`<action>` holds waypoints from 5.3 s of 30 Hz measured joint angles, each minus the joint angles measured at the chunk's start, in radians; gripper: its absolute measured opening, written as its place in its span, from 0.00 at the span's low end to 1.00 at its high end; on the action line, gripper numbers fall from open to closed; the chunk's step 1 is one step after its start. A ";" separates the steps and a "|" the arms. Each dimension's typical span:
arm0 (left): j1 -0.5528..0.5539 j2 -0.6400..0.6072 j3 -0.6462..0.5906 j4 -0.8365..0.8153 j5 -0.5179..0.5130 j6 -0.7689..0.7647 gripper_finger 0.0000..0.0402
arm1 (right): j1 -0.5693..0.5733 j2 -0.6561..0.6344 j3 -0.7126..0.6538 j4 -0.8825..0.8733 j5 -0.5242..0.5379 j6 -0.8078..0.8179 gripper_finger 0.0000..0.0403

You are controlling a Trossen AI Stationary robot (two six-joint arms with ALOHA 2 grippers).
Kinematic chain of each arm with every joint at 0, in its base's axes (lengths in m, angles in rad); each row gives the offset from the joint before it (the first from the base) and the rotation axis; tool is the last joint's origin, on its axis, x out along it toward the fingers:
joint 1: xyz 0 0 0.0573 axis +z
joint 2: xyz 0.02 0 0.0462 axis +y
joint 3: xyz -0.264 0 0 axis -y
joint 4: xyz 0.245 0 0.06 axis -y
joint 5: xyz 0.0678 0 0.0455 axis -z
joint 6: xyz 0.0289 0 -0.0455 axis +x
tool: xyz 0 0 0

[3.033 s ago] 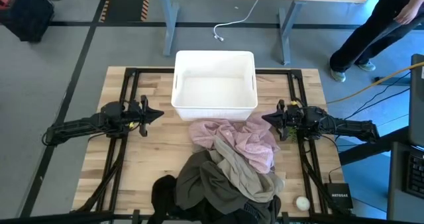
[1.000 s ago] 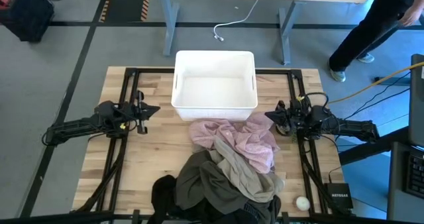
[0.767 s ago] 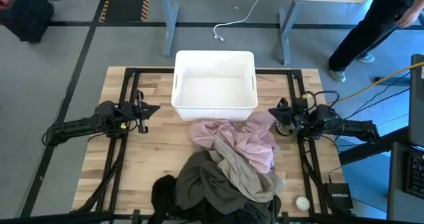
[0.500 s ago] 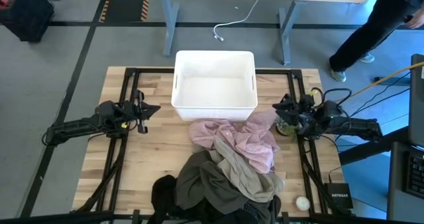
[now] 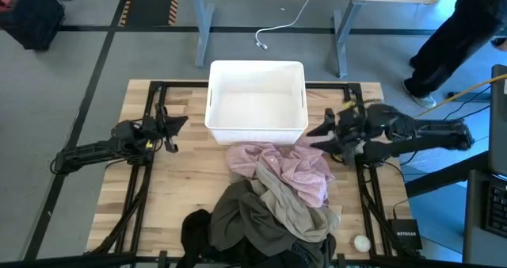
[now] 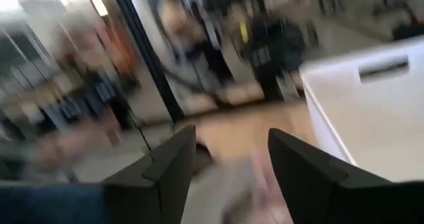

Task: Sort clothes
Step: Put the pink shirt in the white container

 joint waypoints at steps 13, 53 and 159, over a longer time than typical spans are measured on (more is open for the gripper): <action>0.000 0.000 0.000 -0.073 -0.056 -0.118 0.00 | 0.333 0.404 0.290 -0.529 0.350 0.069 0.52; 0.000 -0.001 0.000 -0.049 -0.071 -0.036 0.00 | 0.220 1.005 0.247 -0.528 0.424 0.092 0.54; 0.000 0.000 0.000 -0.056 -0.074 -0.010 0.00 | -0.075 1.021 1.050 -0.624 0.298 -0.460 0.61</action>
